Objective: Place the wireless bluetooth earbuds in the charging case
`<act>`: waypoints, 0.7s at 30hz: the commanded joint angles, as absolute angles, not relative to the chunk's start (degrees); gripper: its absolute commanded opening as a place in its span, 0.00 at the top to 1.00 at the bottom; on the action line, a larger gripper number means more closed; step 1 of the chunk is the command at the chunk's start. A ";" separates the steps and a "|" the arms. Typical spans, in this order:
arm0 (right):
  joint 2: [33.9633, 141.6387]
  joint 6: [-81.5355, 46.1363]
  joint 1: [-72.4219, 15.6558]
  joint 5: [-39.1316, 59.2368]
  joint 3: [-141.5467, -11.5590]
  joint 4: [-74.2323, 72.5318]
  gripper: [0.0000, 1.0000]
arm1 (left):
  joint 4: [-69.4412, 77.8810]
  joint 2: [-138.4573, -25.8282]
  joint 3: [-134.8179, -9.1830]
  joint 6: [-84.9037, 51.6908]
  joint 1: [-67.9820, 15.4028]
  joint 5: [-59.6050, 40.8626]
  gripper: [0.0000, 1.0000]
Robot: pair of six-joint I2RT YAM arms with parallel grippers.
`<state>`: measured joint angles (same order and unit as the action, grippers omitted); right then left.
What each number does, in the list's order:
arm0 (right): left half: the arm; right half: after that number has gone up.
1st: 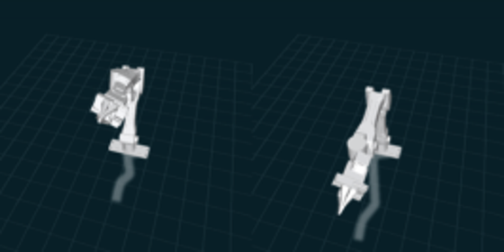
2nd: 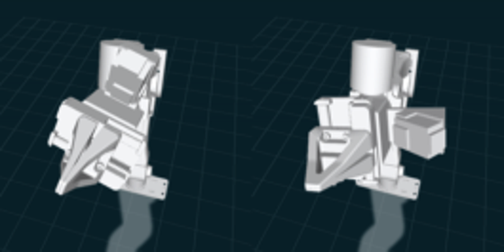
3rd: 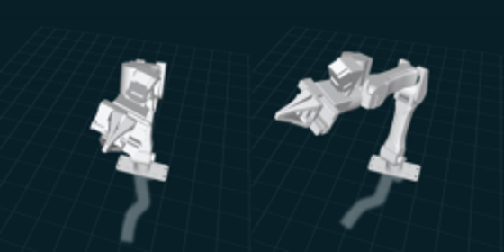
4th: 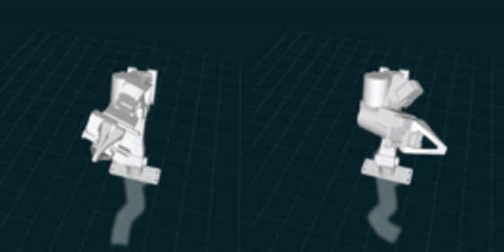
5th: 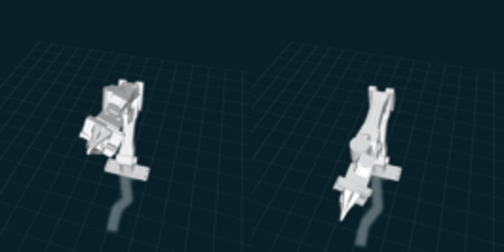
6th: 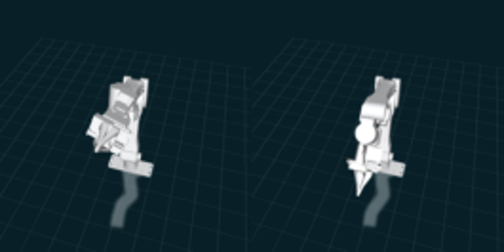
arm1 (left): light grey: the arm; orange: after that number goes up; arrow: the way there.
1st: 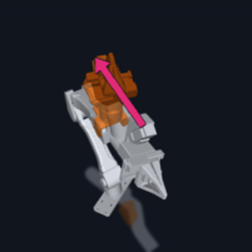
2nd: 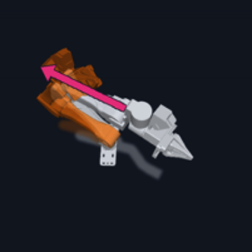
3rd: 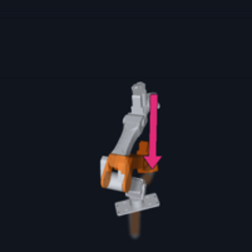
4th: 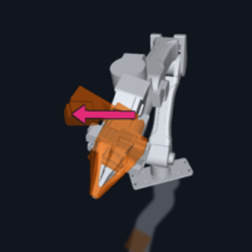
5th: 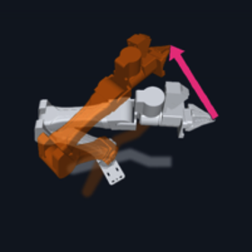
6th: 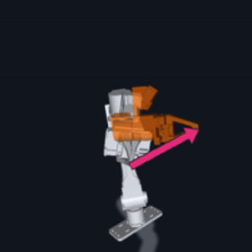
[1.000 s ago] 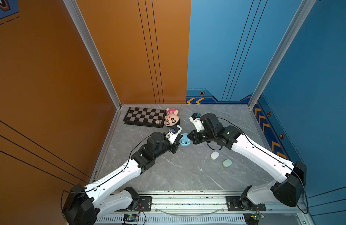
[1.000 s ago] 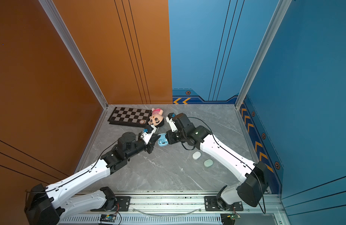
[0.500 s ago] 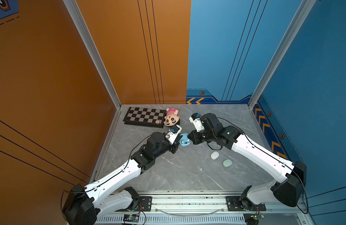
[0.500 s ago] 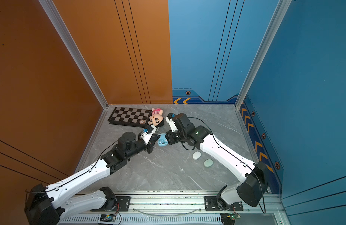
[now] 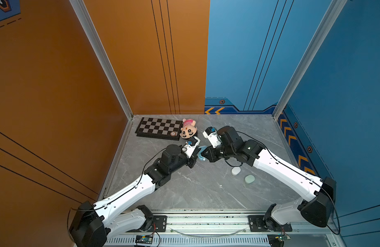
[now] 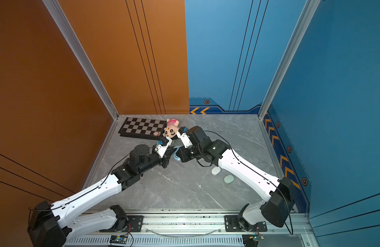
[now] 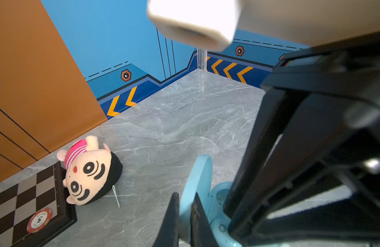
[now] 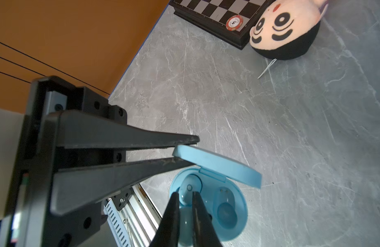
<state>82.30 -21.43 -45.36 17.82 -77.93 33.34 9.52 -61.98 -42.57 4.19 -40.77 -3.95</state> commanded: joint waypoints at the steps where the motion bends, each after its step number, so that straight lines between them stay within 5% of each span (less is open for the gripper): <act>1: 81.09 -21.47 -44.66 15.93 -77.23 33.57 0.85 | 12.02 -60.92 -43.80 3.35 -40.53 -4.37 1.00; 21: 81.82 -23.73 -40.87 14.92 -77.15 32.34 0.85 | 12.01 -65.04 -42.99 2.45 -40.96 -5.89 1.00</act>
<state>82.21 -22.98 -41.01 16.05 -77.89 33.36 10.48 -64.95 -42.50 3.18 -40.80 -4.56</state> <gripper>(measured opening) 0.152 0.102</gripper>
